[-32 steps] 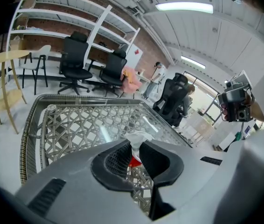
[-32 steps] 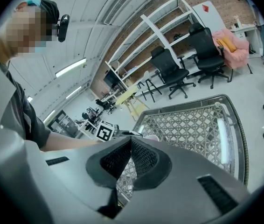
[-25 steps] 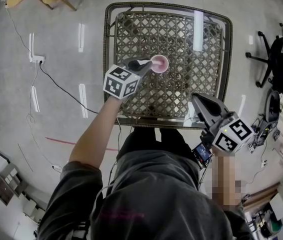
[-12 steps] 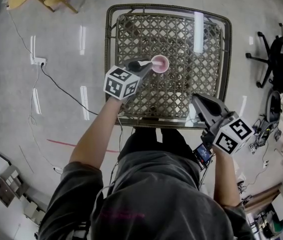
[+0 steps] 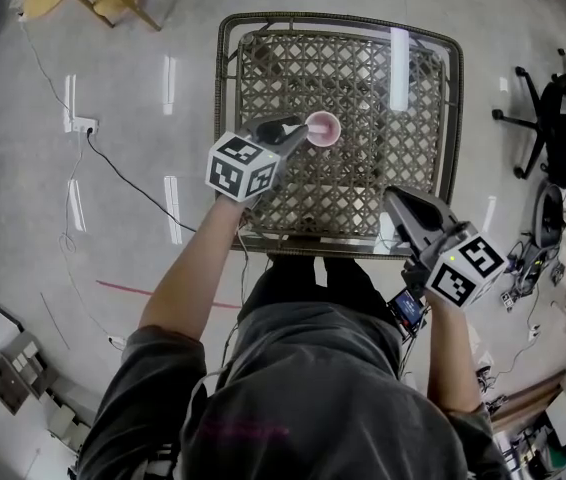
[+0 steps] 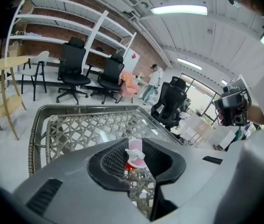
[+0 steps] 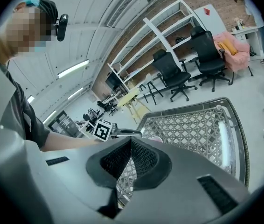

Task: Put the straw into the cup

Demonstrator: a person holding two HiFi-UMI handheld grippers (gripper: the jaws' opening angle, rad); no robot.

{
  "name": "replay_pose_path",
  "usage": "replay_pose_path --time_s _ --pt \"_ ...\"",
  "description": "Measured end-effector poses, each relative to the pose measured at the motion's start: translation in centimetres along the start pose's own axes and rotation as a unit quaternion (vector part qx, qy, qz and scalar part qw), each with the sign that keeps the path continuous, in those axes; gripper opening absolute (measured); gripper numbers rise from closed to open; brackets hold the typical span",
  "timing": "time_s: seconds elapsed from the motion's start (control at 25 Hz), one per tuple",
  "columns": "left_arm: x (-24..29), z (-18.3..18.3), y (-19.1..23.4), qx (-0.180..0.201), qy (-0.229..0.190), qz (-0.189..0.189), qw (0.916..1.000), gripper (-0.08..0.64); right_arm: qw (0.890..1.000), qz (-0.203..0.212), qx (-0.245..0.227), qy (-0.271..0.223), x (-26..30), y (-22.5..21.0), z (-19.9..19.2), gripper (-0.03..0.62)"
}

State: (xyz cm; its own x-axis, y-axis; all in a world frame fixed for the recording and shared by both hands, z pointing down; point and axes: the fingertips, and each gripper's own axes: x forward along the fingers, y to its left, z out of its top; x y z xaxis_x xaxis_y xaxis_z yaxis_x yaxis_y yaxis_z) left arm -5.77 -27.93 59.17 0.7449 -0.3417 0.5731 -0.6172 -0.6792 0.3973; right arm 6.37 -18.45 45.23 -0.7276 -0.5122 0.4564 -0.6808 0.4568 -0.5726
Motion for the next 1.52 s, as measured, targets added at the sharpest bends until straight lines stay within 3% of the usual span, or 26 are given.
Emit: replay_pose_path --time_s 0.48,1.04,1.52 --pt "-2.5 2.9 0.0 0.009 -0.033 0.015 0.9993 0.097 1.000 0.012 -0.012 -0.009 0.1 1.3 0.8 0.014" --pt "-2.6 3.9 -0.2 0.025 -0.037 0.007 0.9990 0.121 1.000 0.009 -0.016 -0.013 -0.4 1.1 1.0 0.014" --pt "-6.7 9.7 -3.5 0.059 -0.097 0.010 0.9935 0.121 0.999 0.027 -0.033 -0.027 -0.5 2.3 2.8 0.014"
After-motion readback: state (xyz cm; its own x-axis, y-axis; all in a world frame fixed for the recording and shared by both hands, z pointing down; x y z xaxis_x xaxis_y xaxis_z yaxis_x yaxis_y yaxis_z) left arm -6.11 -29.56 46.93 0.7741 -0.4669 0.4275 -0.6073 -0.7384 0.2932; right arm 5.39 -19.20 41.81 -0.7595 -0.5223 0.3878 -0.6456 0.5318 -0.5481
